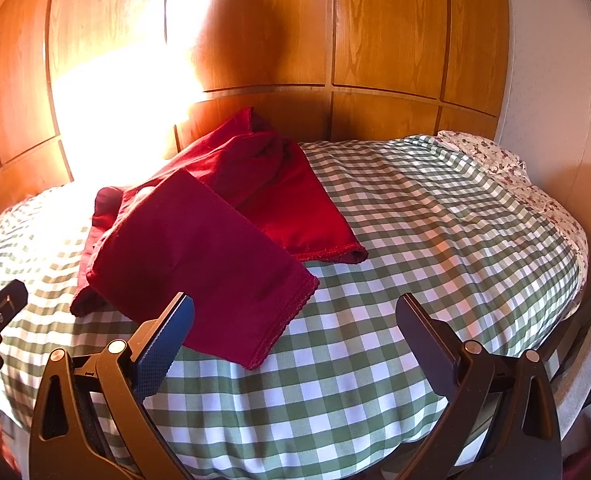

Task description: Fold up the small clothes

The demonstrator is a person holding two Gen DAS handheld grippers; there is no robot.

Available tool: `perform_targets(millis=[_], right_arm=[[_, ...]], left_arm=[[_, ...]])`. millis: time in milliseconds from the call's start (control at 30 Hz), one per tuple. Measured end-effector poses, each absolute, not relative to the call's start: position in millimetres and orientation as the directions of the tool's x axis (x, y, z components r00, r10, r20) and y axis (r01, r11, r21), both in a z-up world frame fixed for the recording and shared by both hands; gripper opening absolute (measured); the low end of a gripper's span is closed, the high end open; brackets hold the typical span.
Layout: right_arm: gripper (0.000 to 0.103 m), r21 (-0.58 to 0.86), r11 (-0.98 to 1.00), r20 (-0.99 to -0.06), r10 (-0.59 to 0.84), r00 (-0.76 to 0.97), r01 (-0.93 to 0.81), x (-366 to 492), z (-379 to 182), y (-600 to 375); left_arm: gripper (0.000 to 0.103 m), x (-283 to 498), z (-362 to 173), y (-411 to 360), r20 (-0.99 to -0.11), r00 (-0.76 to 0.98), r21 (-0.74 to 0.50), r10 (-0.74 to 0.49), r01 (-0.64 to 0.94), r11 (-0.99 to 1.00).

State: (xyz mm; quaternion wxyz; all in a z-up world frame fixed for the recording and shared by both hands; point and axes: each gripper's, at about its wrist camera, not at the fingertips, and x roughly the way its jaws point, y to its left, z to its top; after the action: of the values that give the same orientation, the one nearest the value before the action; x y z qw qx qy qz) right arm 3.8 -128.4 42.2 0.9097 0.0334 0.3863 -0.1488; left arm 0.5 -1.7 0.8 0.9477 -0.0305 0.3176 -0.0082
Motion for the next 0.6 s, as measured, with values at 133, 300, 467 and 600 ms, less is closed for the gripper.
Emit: perform_targets(millis=[133,300,467,600], right_arm=[[0.100,-0.031,0.957,-0.728,-0.219,0.650,0.288,7,39,-137],[0.100,0.072,0.973,-0.756,-0.088,0.649,0.217,15,35,-156],[0.100,0.135,0.980,-0.767,0.009,0.642,0.147,30,30,-176],[0.100,0.149,0.986,-0.769,0.067,0.636,0.076,54,25,-185]], left_arm=[[0.101,5,-2,-4,-0.614,0.788,-0.065,-0.044,0.005,0.998],[0.101,13,-8,-1,-0.637,0.769,-0.069,-0.054,0.013,0.998],[0.101,18,-11,6,-0.639,0.766,-0.076,-0.072,0.030,0.997],[0.100,23,-10,12,-0.649,0.751,-0.118,-0.121,0.057,0.991]])
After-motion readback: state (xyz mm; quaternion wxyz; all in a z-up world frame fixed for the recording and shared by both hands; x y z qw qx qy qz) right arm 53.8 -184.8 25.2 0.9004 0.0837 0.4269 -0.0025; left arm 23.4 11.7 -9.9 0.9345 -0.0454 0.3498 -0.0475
